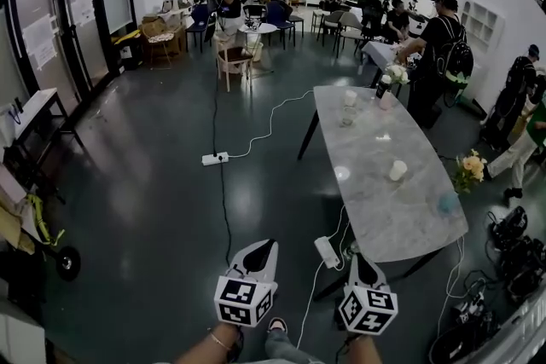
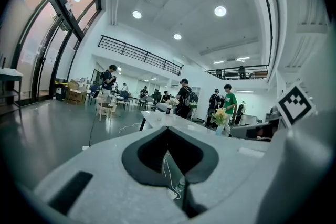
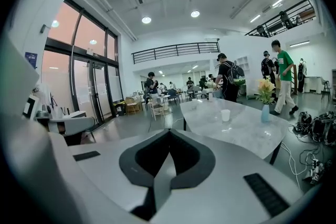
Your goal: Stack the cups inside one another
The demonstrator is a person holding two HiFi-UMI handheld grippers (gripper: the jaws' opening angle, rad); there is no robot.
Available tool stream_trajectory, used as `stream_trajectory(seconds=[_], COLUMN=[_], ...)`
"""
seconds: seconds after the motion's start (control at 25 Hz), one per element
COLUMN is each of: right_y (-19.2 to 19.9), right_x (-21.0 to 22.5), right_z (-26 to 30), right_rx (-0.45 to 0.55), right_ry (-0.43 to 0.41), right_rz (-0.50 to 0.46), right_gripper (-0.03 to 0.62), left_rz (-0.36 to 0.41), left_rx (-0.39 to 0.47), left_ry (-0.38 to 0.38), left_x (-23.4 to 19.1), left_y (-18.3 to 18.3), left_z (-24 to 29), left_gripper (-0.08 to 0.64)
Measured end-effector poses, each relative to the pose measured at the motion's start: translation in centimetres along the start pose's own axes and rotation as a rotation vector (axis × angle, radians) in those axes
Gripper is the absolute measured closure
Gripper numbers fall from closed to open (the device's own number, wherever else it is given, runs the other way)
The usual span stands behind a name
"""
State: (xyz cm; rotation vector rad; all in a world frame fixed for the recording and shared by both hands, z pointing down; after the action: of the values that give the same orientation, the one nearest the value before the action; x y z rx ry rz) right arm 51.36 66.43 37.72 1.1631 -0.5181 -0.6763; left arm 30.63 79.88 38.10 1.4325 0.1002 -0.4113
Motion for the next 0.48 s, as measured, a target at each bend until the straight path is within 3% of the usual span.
stream_trajectory(seconds=[0.48], right_y=[-2.7], right_x=[4.4], right_z=[11.0], right_rx=[-0.038], right_ry=[-0.018], right_rz=[0.007], right_gripper=[0.592], left_rz=[-0.022], left_rx=[-0.019], left_ry=[0.001], left_x=[-2.0], left_y=[-1.8], left_z=[12.1], left_gripper=[0.563])
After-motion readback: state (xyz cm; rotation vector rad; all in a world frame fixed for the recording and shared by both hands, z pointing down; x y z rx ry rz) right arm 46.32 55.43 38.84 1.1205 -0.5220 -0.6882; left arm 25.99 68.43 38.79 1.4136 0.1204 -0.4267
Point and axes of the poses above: the fingertips, and each gripper's own axes: z forward along the fingers, x to its right, y out of its underside, the point moved 8 cm from there along -z, backward along the fingers, and after that the axes turned 6 degrees about -z, right-handed, at the moved point
